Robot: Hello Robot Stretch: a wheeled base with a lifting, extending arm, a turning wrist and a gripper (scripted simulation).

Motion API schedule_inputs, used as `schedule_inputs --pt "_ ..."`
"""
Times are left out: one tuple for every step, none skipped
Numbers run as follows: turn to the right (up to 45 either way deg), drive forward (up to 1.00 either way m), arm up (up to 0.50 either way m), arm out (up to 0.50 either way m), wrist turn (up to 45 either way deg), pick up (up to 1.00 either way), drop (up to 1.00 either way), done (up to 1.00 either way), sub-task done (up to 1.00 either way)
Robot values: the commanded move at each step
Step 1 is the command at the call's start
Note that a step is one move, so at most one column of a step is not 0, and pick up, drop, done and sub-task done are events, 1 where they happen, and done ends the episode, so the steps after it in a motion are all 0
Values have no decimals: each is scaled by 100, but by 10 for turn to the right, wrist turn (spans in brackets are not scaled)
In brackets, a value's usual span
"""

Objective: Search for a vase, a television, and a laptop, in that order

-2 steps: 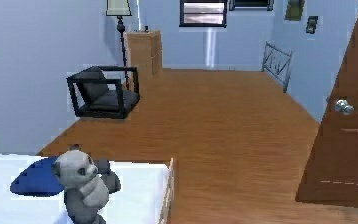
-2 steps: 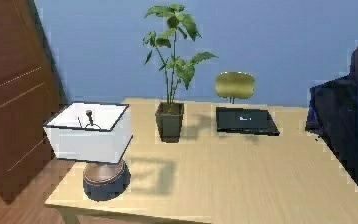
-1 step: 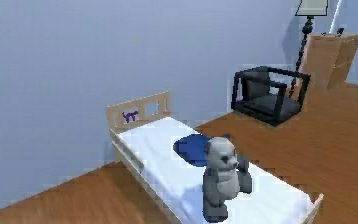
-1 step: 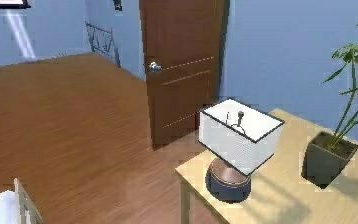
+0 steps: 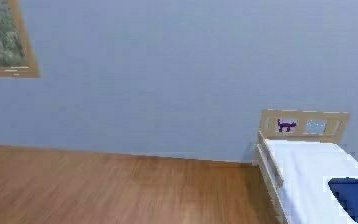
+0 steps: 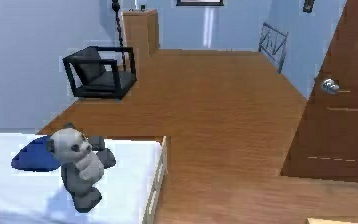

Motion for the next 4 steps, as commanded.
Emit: schedule_inputs --pt "-300 0 0 0 0 0 0 0 0" --pt "0 10 0 0 0 0 0 0 0" --pt "-420 0 0 0 0 0 0 0 0" --pt "0 100 0 0 0 0 0 0 0"
